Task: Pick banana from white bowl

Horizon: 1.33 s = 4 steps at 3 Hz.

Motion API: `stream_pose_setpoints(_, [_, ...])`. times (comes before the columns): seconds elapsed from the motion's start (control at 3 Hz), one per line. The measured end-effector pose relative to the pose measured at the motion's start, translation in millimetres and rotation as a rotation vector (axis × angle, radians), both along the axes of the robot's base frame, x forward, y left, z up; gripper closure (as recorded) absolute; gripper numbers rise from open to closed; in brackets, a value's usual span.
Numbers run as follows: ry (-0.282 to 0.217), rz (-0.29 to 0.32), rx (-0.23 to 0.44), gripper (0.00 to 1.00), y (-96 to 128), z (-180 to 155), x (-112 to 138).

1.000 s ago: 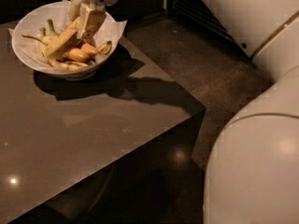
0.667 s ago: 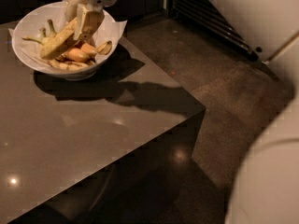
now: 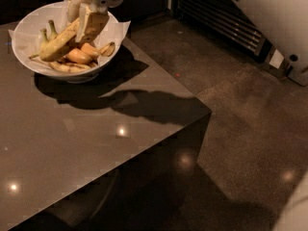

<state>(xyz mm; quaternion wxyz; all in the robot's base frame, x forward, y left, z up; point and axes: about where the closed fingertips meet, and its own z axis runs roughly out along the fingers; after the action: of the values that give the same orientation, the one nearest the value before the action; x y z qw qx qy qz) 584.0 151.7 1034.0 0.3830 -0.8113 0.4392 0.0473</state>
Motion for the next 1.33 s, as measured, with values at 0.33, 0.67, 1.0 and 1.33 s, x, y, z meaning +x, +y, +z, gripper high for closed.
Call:
stream_pose_setpoints(0.33, [-0.030,-0.084,0.042,1.00,-19,20,-32])
stream_pose_setpoints(0.67, [-0.054,-0.209,0.072,1.00,-47,24,-65])
stream_pose_setpoints(1.0, [-0.042,-0.221,0.061,1.00,-51,13,-71])
stream_pose_setpoints(1.33, [-0.063,-0.270,0.091,1.00,-62,31,-93])
